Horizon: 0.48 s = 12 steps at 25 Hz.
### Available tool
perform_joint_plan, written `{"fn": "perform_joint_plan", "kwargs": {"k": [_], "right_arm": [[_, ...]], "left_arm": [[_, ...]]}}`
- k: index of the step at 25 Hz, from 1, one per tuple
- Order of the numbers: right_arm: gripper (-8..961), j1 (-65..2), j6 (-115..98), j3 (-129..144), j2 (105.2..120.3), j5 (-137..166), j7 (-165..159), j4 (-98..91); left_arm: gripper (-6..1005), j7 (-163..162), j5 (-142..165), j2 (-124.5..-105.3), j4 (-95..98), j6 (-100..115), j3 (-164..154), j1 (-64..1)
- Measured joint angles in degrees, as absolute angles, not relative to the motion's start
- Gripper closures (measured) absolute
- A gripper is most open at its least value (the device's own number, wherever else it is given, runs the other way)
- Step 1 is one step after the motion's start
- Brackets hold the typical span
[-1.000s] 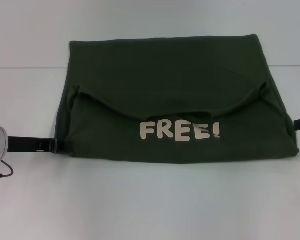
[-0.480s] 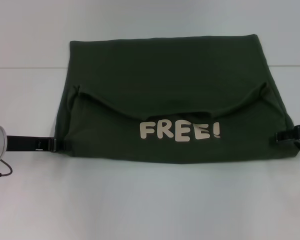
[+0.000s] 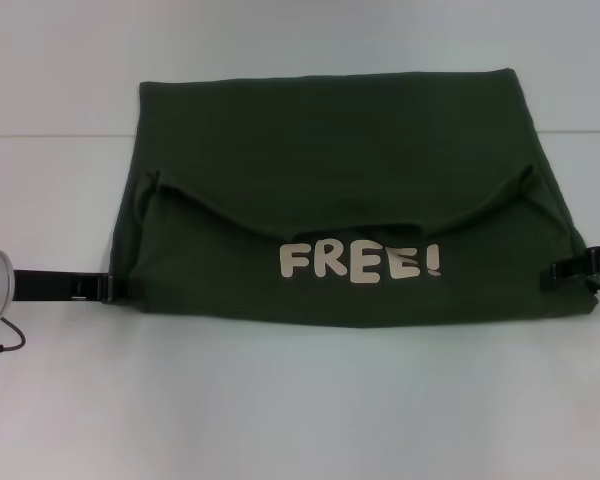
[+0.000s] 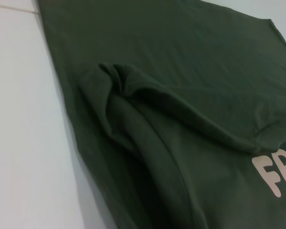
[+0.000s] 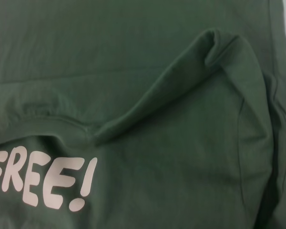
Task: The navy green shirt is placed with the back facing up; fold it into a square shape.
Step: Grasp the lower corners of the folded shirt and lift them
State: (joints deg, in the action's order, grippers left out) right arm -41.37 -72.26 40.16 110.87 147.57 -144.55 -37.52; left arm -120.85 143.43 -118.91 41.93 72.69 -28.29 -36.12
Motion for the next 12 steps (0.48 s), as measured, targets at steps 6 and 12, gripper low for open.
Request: {"fn": "perform_joint_plan", "kwargs": {"k": [6,12], "right_arm": [[340,-41.12,-72.0,40.17,110.84,147.7,-144.53,-37.35],[651,-41.4,-72.11,40.17,110.81,148.14,-144.03,-37.18]], "left_arm": [[953,-120.85,143.34,-118.91,41.93,72.69,-28.28,-36.13],[953,-120.89,142.92,-118.91,41.92,72.64,-28.06,-36.12]]}}
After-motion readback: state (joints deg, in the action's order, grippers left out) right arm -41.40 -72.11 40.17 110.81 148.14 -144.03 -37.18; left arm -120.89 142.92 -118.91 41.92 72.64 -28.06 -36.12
